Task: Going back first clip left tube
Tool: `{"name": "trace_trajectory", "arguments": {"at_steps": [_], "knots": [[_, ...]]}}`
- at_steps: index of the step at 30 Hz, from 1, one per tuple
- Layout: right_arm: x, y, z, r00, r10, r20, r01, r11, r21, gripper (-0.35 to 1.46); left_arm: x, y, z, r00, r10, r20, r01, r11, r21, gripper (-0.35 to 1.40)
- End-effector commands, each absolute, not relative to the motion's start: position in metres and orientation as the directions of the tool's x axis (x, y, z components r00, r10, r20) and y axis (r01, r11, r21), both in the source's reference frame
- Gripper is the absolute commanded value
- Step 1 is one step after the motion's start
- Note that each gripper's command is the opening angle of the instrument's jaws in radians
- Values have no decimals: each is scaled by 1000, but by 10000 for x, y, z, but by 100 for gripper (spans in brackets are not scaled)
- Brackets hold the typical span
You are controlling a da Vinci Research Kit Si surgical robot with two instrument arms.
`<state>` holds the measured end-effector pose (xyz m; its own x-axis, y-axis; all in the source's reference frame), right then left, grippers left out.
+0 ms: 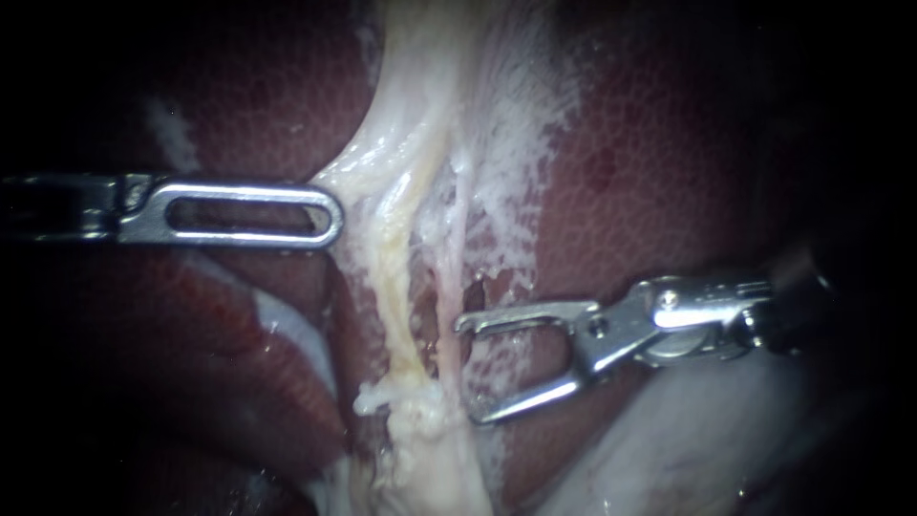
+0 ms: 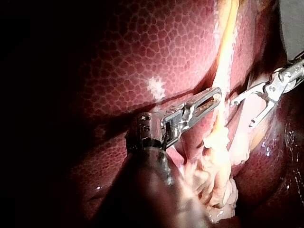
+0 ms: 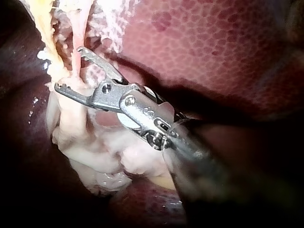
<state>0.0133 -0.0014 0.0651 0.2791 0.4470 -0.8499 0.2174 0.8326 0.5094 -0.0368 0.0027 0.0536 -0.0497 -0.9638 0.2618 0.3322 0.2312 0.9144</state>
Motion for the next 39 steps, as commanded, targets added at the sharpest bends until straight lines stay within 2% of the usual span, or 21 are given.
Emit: {"name": "trace_trajectory", "arguments": {"at_steps": [1, 14, 28, 39], "knots": [[125, -10, 649, 279, 441, -853, 210, 839, 502, 60, -368, 27, 537, -51, -964, 260, 332, 229, 915, -35], [70, 31, 606, 278, 406, -871, 166, 872, 460, 60, -368, 26, 541, -51, -964, 261, 333, 230, 915, -35], [70, 30, 603, 277, 401, -873, 169, 874, 455, 60, -377, 18, 561, -59, -965, 256, 338, 222, 915, -35], [70, 30, 603, 277, 401, -873, 169, 874, 455, 60, -406, -5, 612, -65, -969, 238, 335, 203, 920, -35]]}}
